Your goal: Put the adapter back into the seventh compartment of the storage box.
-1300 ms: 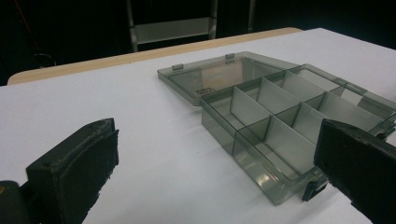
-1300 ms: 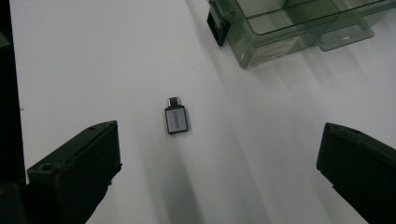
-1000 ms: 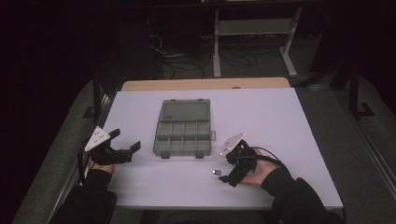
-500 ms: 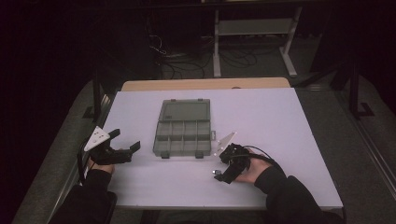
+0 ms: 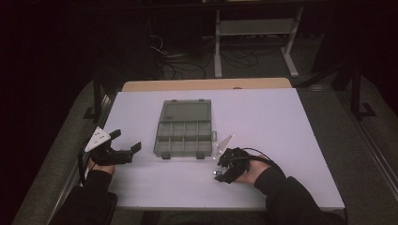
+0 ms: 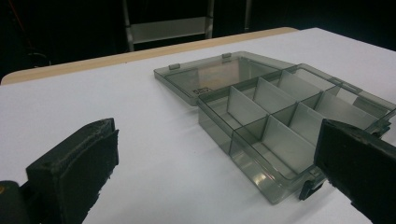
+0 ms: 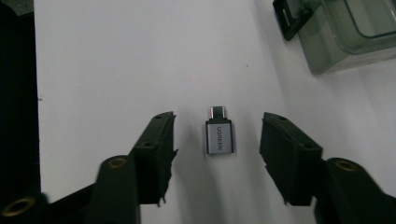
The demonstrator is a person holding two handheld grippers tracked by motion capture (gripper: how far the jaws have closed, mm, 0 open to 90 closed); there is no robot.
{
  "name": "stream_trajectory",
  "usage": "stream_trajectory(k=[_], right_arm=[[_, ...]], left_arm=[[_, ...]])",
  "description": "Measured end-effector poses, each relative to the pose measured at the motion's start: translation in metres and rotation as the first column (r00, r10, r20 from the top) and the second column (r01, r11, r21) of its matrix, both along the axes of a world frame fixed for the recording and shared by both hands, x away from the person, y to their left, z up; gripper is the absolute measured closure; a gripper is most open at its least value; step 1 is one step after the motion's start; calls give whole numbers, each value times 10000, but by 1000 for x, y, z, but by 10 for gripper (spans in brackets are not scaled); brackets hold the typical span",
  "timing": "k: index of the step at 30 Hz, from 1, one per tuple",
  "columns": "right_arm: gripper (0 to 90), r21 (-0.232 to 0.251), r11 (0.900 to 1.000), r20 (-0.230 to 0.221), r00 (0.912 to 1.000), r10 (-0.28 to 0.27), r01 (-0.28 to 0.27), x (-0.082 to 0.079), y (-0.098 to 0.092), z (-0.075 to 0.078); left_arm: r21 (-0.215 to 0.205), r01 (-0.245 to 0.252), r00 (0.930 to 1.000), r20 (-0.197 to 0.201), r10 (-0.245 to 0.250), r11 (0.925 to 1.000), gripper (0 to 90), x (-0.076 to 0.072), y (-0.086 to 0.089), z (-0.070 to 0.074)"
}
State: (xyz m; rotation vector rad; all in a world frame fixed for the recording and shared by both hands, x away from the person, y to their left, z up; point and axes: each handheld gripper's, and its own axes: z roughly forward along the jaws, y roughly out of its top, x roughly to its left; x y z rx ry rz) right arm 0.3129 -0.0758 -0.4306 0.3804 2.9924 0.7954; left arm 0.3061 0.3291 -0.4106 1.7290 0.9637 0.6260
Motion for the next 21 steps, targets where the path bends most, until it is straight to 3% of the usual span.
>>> stream_trajectory(k=[6,21], right_arm=[[496,-55,10000,4,10000,47,-47,0,3,-1],[747,-190,9998,90,9999,-86,87,0,3,-3]], left_arm=[[15,15,10000,4,-15,10000,0,0,0,0],[0,21,10000,8,-21,10000,0,0,0,0]])
